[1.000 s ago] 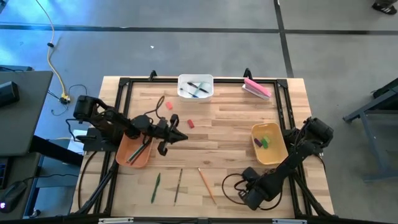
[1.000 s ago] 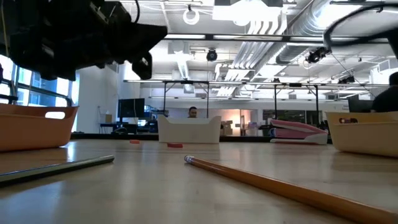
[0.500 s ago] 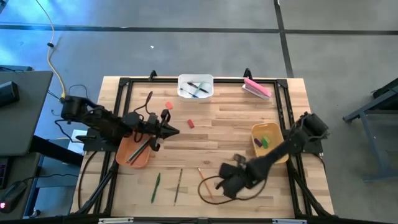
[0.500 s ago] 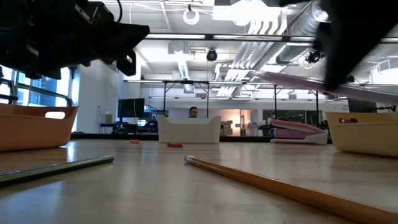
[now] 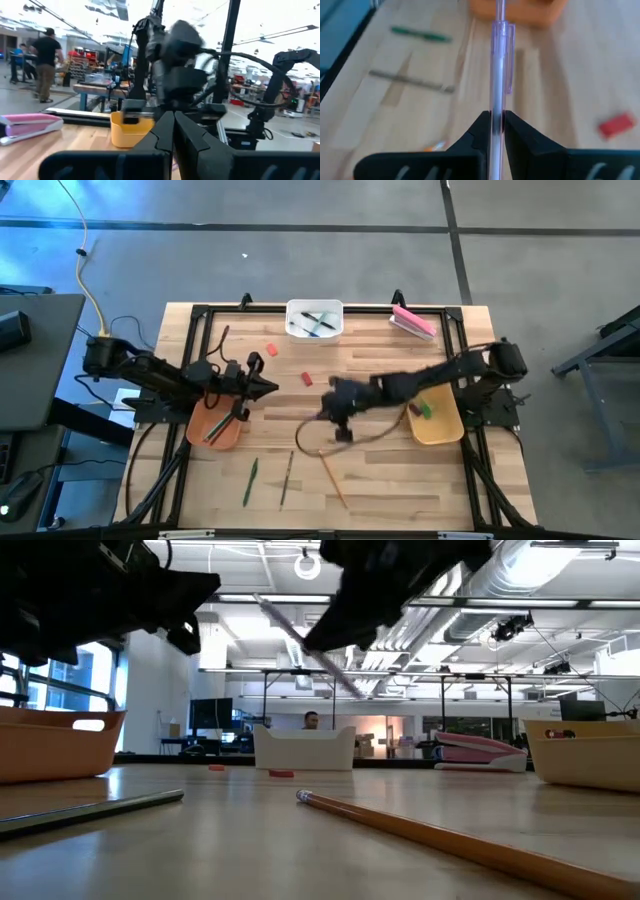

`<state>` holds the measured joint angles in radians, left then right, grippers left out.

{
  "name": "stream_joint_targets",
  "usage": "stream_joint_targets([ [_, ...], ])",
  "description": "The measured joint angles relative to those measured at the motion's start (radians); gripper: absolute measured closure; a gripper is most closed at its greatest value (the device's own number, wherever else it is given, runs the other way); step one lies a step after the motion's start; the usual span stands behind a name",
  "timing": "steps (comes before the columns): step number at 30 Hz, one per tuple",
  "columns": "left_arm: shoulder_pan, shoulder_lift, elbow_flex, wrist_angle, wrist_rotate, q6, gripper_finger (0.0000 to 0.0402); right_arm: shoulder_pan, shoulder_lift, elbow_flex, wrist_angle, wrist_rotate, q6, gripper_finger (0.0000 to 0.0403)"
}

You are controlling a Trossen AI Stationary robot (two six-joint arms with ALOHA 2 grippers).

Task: Sort crayons/erasers/pens/pencils in bins
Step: Put the pink pen into the white bin

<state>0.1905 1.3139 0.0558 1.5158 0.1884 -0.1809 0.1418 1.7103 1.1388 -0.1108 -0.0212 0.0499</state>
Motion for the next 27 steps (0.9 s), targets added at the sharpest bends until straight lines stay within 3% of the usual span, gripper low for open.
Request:
stream_joint_targets([
  [5, 0.0, -0.046, -0.032, 0.0, -0.121, 0.009, 0.0401, -0.163, 0.0, -0.002, 0.13, -0.151, -0.144, 0.0382],
  [8, 0.0, -0.054, -0.043, -0.002, -0.201, 0.04, 0.0402, -0.256, 0.0, 0.051, 0.119, -0.192, -0.21, 0.0382],
  [16, 0.0, -0.054, -0.043, -0.015, -0.302, 0.105, 0.0401, -0.468, 0.059, 0.276, -0.159, -0.089, -0.332, 0.0382],
  [27, 0.021, -0.054, -0.043, -0.034, -0.354, 0.133, 0.0401, -0.65, 0.438, 0.762, -0.528, -0.079, -0.487, 0.0382],
])
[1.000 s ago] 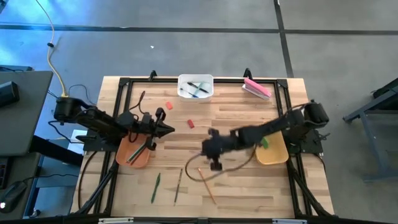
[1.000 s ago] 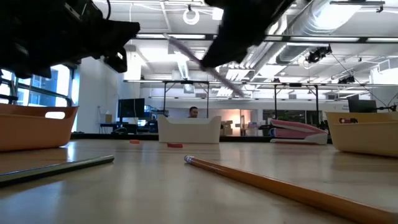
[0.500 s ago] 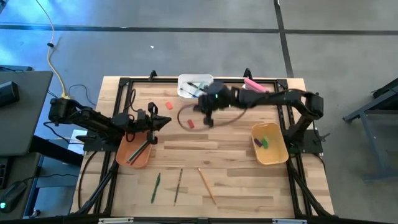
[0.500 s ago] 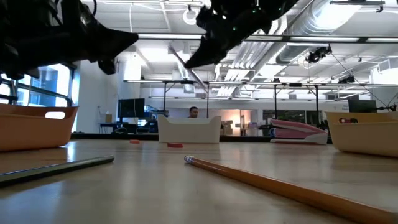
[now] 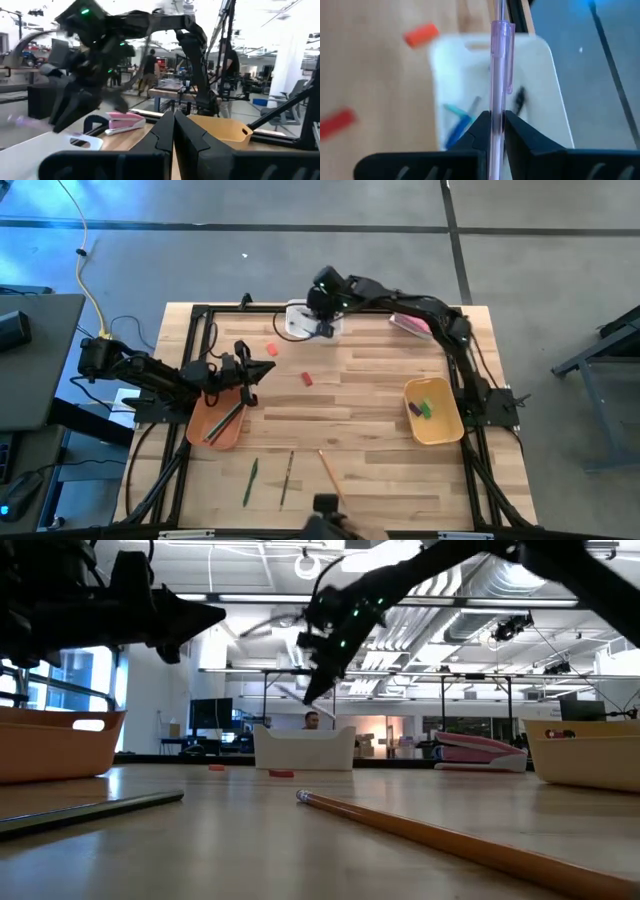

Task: Sort crayons/erasers/pens/pencils in bins
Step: Put the pink pen into the white bin

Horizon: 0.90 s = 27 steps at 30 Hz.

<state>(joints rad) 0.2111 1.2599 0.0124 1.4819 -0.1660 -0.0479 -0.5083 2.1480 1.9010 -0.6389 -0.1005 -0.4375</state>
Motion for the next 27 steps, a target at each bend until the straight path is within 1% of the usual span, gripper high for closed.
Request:
stream_joint_targets([
  [6, 0.0, 0.0, 0.0, -0.021, 0.0, 0.0, 0.0402, -0.039, 0.167, 0.174, -0.09, 0.002, -0.041, 0.0382],
  [10, 0.0, 0.0, 0.0, -0.024, 0.0, 0.0, 0.0402, -0.052, 0.247, 0.231, -0.13, -0.006, -0.031, 0.0382],
  [16, 0.0, 0.0, 0.0, -0.026, 0.001, 0.0, 0.0401, -0.055, 0.283, 0.237, -0.145, -0.009, -0.012, 0.0382],
  [21, 0.0, 0.0, 0.0, -0.027, 0.001, -0.001, 0.0401, -0.055, 0.286, 0.237, -0.144, -0.009, 0.01, 0.038],
  [27, 0.0, 0.0, 0.0, -0.038, 0.001, -0.001, 0.0401, -0.055, 0.286, 0.237, -0.144, -0.009, 0.014, 0.0351],
])
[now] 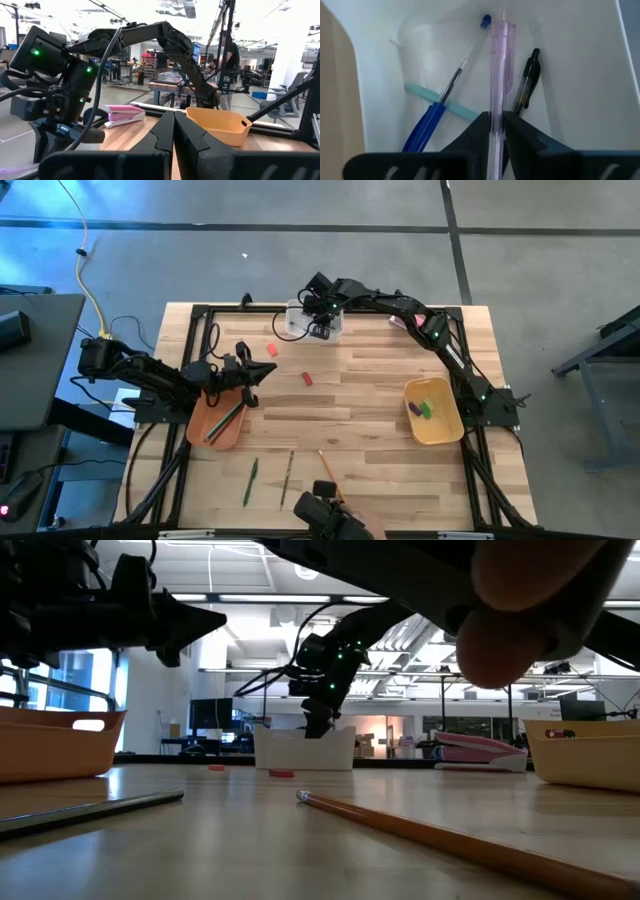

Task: Sort crayons/erasers/pens/pencils in bins
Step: Put the pink pen into the white bin, then put the orange pencil into the orange bin

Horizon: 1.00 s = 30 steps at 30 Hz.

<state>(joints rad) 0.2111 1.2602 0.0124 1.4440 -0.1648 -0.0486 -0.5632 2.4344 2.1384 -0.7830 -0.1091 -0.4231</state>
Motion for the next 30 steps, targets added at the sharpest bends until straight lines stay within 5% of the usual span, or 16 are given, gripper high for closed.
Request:
stream_joint_targets([
  [11, 0.0, 0.0, 0.0, -0.012, -0.001, 0.018, 0.0401, 0.002, -0.028, 0.0, -0.012, 0.024, -0.003, 0.0312],
  [20, 0.0, 0.0, 0.0, -0.038, -0.001, 0.034, 0.0401, 0.015, -0.163, -0.005, -0.12, -0.015, -0.026, 0.0396],
  [24, 0.0, 0.0, 0.0, -0.045, -0.001, 0.034, 0.0402, 0.026, -0.223, -0.128, 0.017, -0.06, -0.003, 0.0398],
  [30, 0.0, 0.0, 0.0, -0.077, -0.001, 0.034, 0.0401, 0.063, -0.369, -0.512, 0.44, -0.053, 0.104, 0.0402],
])
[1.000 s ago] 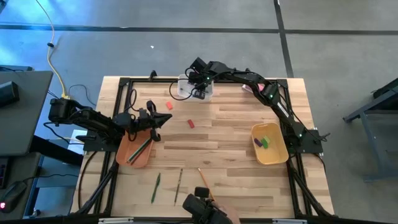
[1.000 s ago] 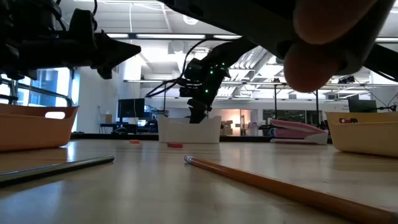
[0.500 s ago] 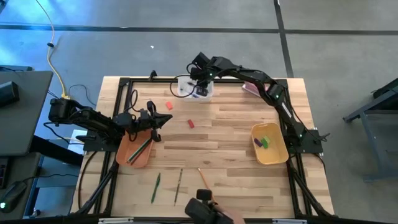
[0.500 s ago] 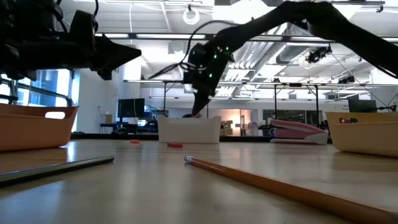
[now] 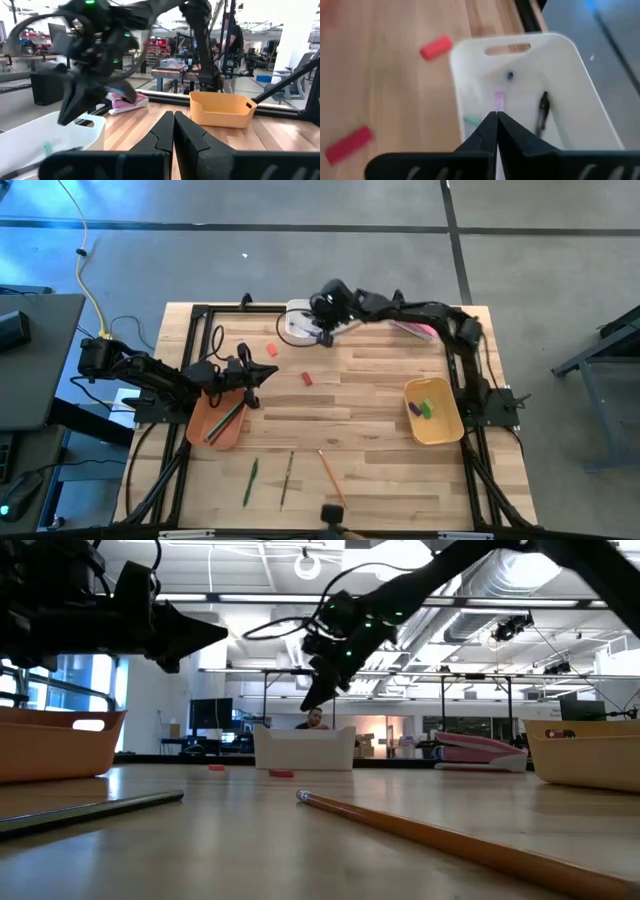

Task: Sort crayons/erasers/pens/pencils in bins
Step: Put the orange pencil into the orange bin

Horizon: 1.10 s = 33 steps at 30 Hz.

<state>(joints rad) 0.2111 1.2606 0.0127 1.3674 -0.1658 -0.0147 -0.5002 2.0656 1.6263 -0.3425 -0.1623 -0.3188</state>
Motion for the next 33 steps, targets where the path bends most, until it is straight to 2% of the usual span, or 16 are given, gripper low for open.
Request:
stream_joint_targets([
  [5, 0.0, 0.0, 0.016, -0.045, 0.0, -0.008, 0.0401, 0.055, -0.166, -0.325, 0.293, 0.093, 0.132, 0.0402],
  [9, 0.0, 0.0, 0.036, -0.089, 0.004, -0.015, 0.0402, 0.135, -0.308, -0.492, 0.342, 0.233, 0.259, 0.0403],
  [14, 0.0, 0.0, 0.049, -0.114, 0.052, -0.018, 0.0401, 0.278, -0.434, -0.614, 0.326, 0.36, 0.45, 0.0403],
  [20, -0.009, 0.0, 0.055, -0.147, 0.204, -0.009, 0.0402, 0.464, -0.504, -0.683, 0.318, 0.47, 0.571, 0.0403],
  [25, -0.087, 0.0, 0.146, -0.371, 0.279, 0.014, 0.0401, 0.572, -0.517, -0.762, 0.447, 0.489, 0.601, 0.0403],
  [29, -0.205, 0.011, 0.261, -0.613, 0.26, 0.074, 0.0402, 0.636, -0.517, -0.863, 0.627, 0.541, 0.618, 0.0403],
  [33, -0.312, 0.035, 0.357, -0.75, 0.251, 0.104, 0.0402, 0.675, -0.517, -0.939, 0.77, 0.549, 0.611, 0.0403],
])
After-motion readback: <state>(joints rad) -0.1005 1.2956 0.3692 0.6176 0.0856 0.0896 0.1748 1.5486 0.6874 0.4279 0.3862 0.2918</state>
